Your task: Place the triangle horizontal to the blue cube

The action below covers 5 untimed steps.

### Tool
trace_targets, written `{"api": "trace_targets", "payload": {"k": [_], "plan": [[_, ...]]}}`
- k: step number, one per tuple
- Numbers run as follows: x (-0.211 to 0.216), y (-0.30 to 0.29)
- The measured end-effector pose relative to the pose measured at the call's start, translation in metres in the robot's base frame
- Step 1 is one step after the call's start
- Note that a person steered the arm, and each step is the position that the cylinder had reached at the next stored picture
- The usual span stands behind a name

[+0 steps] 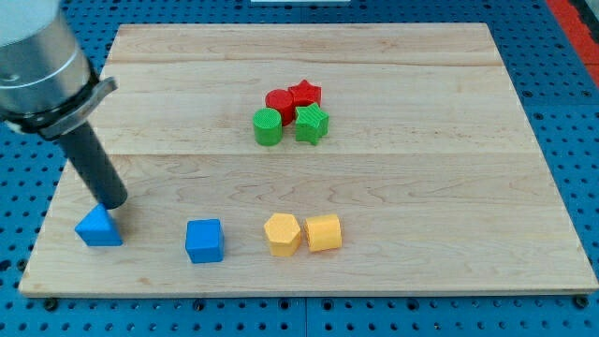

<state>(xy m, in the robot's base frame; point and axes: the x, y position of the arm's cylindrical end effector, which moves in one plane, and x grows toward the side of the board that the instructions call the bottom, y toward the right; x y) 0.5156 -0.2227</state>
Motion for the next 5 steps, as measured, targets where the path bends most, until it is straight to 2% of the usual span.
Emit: {"api": "trace_targets", "payload": {"k": [1,2,3,4,5], "plan": [[-0.013,-0.009],[-0.002,-0.039],[0.034,-0.012],[0.04,0.006],[-0.003,0.021]]}}
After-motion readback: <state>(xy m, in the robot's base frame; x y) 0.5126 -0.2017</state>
